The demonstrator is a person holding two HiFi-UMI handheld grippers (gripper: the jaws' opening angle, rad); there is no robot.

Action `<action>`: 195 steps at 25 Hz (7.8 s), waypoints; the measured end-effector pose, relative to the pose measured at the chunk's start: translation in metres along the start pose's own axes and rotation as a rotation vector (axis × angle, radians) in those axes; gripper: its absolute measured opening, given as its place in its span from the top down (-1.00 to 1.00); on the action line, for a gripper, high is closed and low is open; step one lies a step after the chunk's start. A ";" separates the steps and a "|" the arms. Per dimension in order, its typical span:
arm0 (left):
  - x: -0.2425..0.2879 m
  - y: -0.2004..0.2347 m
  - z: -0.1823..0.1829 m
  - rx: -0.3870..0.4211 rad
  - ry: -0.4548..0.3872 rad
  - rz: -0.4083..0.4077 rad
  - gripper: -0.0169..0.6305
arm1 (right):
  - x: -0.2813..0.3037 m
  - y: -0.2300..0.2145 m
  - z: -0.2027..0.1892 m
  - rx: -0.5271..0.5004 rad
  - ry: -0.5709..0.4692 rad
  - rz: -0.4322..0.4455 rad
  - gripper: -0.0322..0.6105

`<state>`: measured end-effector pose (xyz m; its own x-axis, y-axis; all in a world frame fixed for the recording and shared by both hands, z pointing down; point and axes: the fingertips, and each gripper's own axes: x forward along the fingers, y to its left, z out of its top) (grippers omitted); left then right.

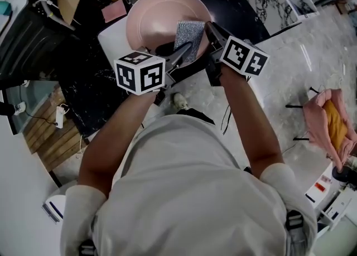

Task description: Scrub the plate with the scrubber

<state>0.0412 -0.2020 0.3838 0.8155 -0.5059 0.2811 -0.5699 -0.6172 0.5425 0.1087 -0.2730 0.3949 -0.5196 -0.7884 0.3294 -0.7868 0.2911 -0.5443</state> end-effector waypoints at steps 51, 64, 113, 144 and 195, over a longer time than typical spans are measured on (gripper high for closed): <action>-0.019 0.017 -0.011 -0.176 -0.030 0.009 0.76 | -0.005 0.001 0.004 -0.030 -0.005 0.003 0.81; -0.060 0.058 -0.017 -0.181 -0.012 0.105 0.75 | -0.006 -0.003 0.004 -0.025 -0.007 -0.002 0.80; -0.199 0.109 0.020 -0.003 -0.220 0.436 0.75 | 0.027 -0.032 -0.019 -0.003 0.145 -0.005 0.81; -0.183 0.113 -0.012 -0.018 -0.167 0.526 0.75 | 0.169 -0.090 -0.084 -0.100 0.438 -0.080 0.80; -0.203 0.128 -0.030 -0.072 -0.165 0.508 0.75 | 0.217 -0.123 -0.141 -0.348 0.608 -0.218 0.79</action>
<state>-0.1941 -0.1598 0.4200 0.4093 -0.8216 0.3968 -0.8752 -0.2305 0.4253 0.0463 -0.4035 0.6422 -0.3526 -0.4374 0.8273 -0.9011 0.3972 -0.1740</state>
